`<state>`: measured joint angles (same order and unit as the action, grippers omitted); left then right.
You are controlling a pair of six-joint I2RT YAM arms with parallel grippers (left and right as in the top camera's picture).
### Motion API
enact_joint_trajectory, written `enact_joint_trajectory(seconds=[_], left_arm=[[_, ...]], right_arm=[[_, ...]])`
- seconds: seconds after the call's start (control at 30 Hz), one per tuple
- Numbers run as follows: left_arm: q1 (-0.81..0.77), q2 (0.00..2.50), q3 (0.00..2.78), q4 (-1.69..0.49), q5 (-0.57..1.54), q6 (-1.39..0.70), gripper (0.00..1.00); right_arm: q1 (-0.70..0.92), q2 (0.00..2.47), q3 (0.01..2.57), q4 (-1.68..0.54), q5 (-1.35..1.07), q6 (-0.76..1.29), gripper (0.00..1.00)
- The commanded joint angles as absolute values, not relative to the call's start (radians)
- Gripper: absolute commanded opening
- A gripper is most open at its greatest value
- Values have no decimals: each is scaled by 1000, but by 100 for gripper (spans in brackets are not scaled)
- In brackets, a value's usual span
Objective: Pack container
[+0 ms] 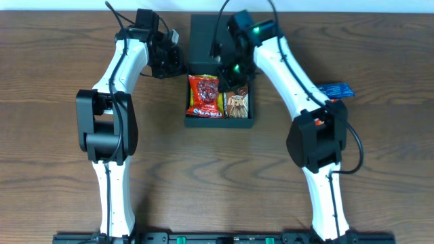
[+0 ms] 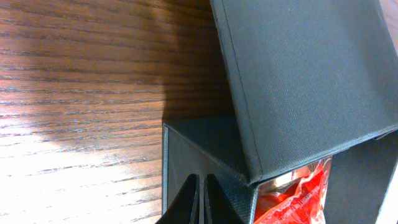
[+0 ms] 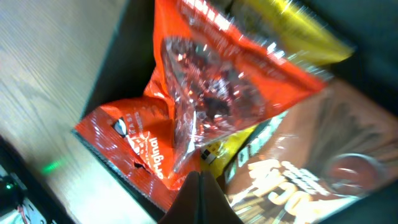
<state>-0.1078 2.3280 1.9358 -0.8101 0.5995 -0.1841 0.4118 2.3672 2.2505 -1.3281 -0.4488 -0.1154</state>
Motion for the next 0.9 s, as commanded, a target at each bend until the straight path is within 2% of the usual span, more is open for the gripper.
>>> enact_joint_trajectory(seconds=[0.0,0.87], left_arm=[[-118,2302,1932,-815,622,-191,6],[-109,2302,1932,-815,622,-191,6]], right_arm=[[405,2366,2284,-1335,-460,-141,2],[472,2370,2032,-1061,-479,-106,2]])
